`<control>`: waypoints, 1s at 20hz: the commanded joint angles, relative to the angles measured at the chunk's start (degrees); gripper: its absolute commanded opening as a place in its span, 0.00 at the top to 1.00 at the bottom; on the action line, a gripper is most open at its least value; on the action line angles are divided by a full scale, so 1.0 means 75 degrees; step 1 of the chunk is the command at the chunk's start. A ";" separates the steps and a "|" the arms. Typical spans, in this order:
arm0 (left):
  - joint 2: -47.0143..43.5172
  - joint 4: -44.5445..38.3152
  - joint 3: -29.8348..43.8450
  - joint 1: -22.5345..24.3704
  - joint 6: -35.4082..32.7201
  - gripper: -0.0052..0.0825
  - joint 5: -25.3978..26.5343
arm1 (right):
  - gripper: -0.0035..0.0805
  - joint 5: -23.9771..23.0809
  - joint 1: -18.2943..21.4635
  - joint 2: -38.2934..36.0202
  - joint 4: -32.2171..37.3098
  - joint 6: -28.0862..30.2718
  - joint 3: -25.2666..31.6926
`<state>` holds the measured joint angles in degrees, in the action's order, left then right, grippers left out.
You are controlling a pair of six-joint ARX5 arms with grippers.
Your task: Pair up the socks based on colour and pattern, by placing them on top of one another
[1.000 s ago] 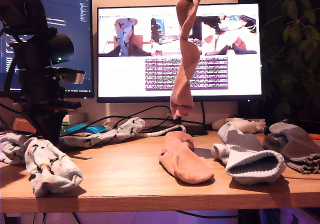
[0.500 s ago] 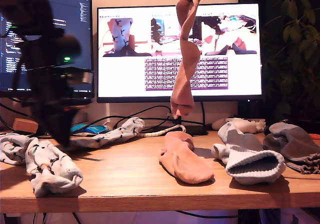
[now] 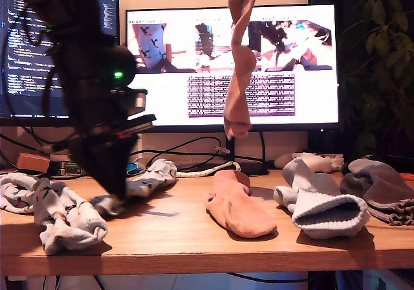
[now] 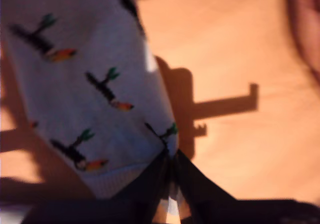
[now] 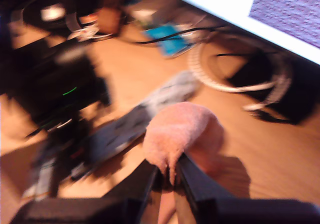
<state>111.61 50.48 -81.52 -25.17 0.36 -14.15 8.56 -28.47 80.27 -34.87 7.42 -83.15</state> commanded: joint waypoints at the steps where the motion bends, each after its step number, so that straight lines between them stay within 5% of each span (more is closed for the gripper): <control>1: 0.0213 0.0169 0.0093 -0.0131 0.0227 0.97 -0.0224 | 0.97 -0.0023 0.0149 0.0323 0.0149 0.0003 -0.0058; 10: 0.0213 0.0892 0.0093 -0.0580 0.0530 0.97 -0.1271 | 0.97 0.0003 0.0213 0.1728 0.0985 -0.0440 -0.0058; 20: 0.0213 0.0749 0.0093 -0.0941 0.0557 0.97 -0.1311 | 0.97 -0.0020 0.0160 0.1824 0.2066 -0.0586 -0.0061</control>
<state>111.63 56.42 -81.52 -32.25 4.34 -23.92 8.40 -26.72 94.08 -20.97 3.22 -83.15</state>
